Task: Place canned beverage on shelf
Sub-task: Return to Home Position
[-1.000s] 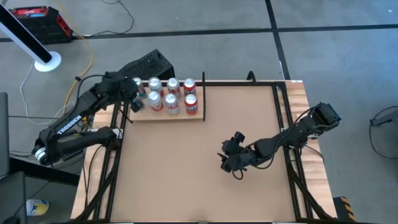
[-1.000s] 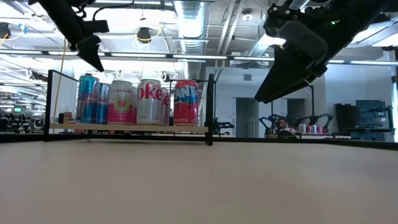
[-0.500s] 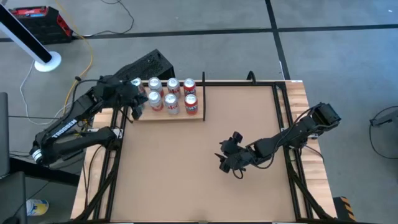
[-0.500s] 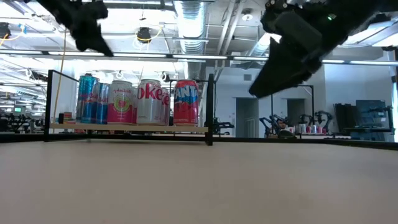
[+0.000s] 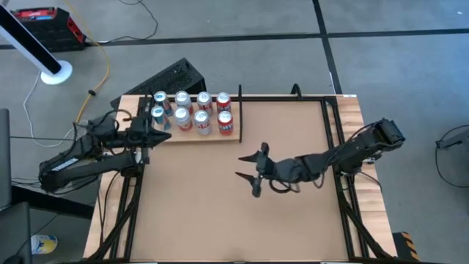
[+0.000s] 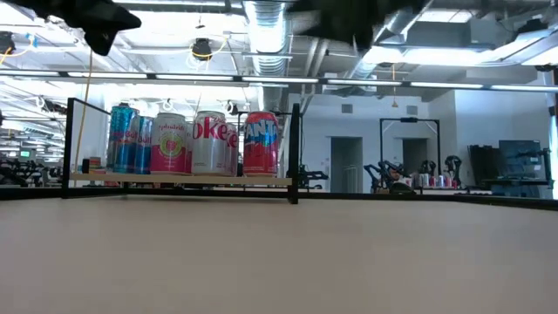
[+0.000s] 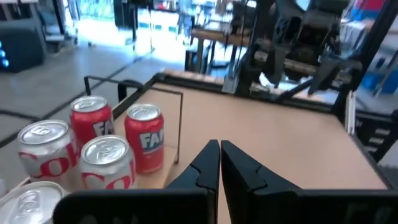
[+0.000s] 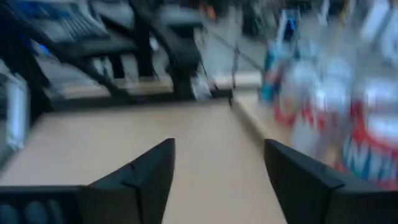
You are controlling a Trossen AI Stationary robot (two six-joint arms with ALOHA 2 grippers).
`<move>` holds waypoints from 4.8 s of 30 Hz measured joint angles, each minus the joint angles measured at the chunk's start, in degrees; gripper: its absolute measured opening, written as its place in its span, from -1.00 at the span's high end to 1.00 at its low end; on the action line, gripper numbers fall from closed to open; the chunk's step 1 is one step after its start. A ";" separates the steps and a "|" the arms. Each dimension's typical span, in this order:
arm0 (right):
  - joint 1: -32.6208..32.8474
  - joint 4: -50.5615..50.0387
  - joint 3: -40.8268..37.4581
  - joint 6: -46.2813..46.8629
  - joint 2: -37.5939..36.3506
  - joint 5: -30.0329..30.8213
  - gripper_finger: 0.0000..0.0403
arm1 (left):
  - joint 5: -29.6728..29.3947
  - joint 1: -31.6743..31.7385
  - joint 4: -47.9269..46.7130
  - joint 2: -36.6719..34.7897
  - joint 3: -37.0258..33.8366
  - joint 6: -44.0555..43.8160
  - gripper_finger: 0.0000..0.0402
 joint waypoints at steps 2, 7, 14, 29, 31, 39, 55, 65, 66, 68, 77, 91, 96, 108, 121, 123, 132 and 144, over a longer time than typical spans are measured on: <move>0.18 -1.69 1.32 -3.52 -2.92 -0.52 -0.17 | -0.29 -0.72 2.40 -3.15 -2.92 -1.12 1.00; -0.04 -10.41 2.62 -6.82 -11.25 -1.52 0.59 | 0.39 -1.57 8.77 -9.37 -11.73 -4.80 1.00; -2.82 -21.12 -0.36 1.03 -20.48 -11.30 0.86 | 3.69 -2.77 18.20 -12.50 -22.07 -10.22 1.00; -12.17 12.97 -29.60 7.37 -25.86 -18.42 0.89 | -0.53 -4.80 25.78 -12.36 -32.64 -7.83 1.00; -13.70 17.44 -32.78 8.44 -25.24 -19.99 0.91 | -0.99 -4.82 25.65 -12.03 -32.64 -6.85 1.00; -17.61 31.32 -44.53 9.27 -26.06 -22.44 0.89 | -2.39 -4.80 25.82 -12.06 -32.68 -2.68 1.00; -19.05 15.76 -49.80 9.02 -48.63 -23.80 0.90 | -1.28 -4.84 25.90 -12.06 -32.81 4.74 1.00; -13.18 -13.86 -49.80 17.30 -67.51 6.10 0.89 | -1.73 -4.84 25.14 -12.03 -32.85 5.54 1.00; -12.89 -15.17 -49.80 18.94 -68.12 7.24 0.87 | -1.73 -4.84 25.14 -12.03 -32.86 5.54 1.00; -12.64 -16.63 -49.80 20.59 -68.84 7.59 0.83 | -1.73 -4.84 25.13 -12.05 -32.86 5.54 1.00; -12.64 -20.25 -49.80 20.26 -68.96 7.59 0.76 | -1.75 -4.84 25.14 -12.05 -32.86 5.54 1.00; -12.64 -20.67 -49.80 20.22 -68.94 7.59 0.76 | -1.76 -4.84 25.17 -12.04 -32.88 5.54 1.00; -12.64 -20.73 -49.80 20.22 -68.94 7.59 0.76 | -1.78 -4.84 25.17 -12.03 -32.90 5.54 1.00; -12.64 -20.75 -49.82 20.22 -68.94 7.59 0.75 | -1.76 -4.83 25.19 -12.05 -32.90 5.53 1.00; -12.64 -20.75 -49.84 20.21 -68.94 7.59 0.75 | -1.76 -4.84 25.19 -12.04 -32.90 5.52 1.00; -12.64 -20.75 -49.84 20.22 -68.94 7.59 0.75 | -1.76 -4.84 25.19 -12.03 -32.90 5.52 1.00; -12.64 -20.75 -49.84 20.20 -68.94 7.59 0.75 | -1.76 -4.82 25.19 -12.03 -32.90 5.52 1.00; -12.64 -20.75 -49.84 20.20 -68.94 7.59 0.75 | -1.78 -4.82 25.19 -12.06 -32.90 5.52 1.00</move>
